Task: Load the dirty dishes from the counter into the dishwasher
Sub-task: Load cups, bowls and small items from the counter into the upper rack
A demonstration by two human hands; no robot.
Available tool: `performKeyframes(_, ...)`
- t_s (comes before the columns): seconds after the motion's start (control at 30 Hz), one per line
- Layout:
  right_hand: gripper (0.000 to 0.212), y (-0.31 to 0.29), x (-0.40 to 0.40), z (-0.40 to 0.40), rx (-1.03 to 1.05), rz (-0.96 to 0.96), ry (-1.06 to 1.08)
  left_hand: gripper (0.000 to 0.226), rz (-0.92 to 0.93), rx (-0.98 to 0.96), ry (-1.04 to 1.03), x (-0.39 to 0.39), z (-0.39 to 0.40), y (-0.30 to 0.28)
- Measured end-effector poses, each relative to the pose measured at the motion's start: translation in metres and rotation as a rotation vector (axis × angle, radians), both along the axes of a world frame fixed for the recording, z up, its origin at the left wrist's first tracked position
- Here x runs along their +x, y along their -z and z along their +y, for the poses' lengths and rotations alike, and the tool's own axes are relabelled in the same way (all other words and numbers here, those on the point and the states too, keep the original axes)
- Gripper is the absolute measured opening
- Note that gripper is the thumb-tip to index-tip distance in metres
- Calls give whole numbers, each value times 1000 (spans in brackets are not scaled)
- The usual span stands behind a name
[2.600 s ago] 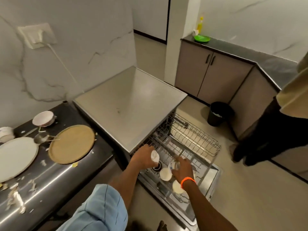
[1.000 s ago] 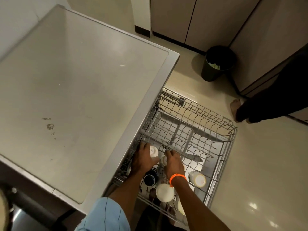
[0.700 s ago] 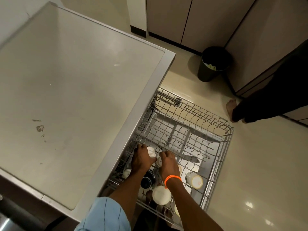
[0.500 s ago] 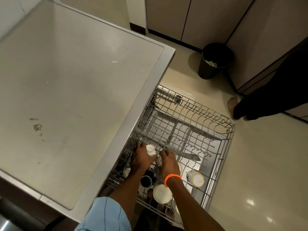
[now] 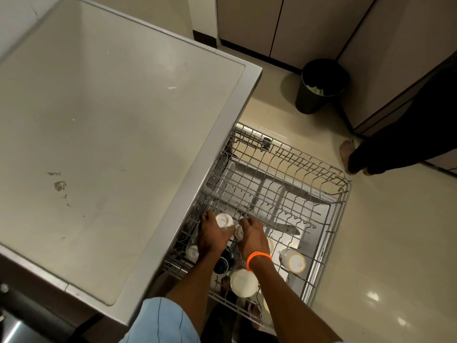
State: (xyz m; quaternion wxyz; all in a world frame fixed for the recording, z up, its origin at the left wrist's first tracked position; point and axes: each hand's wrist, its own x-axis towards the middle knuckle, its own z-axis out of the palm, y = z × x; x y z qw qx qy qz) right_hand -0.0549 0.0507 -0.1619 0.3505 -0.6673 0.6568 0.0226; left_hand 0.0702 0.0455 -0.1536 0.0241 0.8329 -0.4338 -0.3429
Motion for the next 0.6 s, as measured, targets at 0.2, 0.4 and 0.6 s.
performKeyframes(0.2,61,6,-1,4,-20,-5,-9,90,-138,8,114,-1,6,7)
performKeyframes(0.4,61,5,-1,8,-23,-4,-37,87,-235,19,169,5,7,13)
performKeyframes(0.6,64,4,0,11,-12,32,-66,79,-187,-20,160,8,9,11)
